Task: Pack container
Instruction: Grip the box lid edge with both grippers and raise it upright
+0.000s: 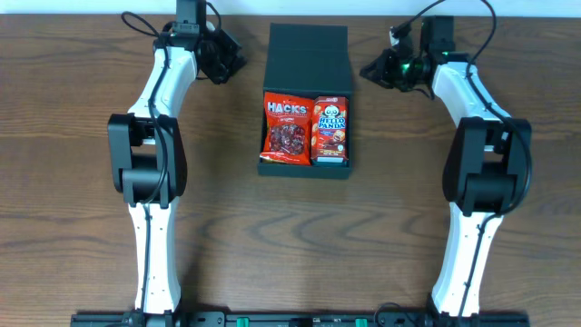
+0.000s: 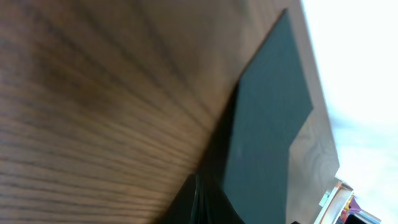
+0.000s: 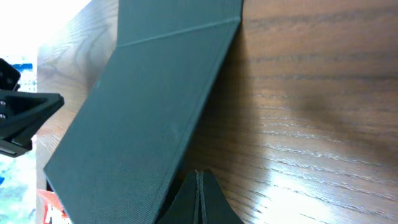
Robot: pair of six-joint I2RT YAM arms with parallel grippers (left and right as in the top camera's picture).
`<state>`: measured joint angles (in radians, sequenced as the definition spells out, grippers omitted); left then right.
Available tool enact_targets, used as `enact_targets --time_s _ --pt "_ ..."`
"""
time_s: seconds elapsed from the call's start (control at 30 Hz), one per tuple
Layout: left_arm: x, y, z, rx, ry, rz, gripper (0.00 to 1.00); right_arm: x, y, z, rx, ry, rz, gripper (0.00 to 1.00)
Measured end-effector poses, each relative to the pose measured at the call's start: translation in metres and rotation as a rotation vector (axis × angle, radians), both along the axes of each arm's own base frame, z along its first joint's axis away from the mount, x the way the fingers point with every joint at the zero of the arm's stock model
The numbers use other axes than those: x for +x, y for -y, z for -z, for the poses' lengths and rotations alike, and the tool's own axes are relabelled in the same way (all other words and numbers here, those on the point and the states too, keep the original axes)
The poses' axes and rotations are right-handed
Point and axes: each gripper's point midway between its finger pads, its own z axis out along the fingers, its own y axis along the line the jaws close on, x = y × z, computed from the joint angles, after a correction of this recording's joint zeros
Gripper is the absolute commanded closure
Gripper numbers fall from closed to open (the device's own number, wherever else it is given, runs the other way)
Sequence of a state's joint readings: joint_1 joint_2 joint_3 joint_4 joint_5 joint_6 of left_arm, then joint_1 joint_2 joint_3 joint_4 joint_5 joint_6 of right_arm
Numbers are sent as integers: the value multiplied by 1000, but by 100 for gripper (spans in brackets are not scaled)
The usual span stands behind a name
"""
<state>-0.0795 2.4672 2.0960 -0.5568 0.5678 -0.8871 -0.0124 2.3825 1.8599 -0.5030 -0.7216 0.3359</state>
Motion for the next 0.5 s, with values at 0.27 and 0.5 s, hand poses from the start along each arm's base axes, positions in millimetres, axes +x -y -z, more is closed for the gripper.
enact_targets --time_s 0.27,0.5 --pt "-7 12 13 1 -36 22 94 -5 -3 26 20 -65 5 98" --pt "-14 37 17 -1 -43 66 94 0 -16 21 26 -26 -19 98"
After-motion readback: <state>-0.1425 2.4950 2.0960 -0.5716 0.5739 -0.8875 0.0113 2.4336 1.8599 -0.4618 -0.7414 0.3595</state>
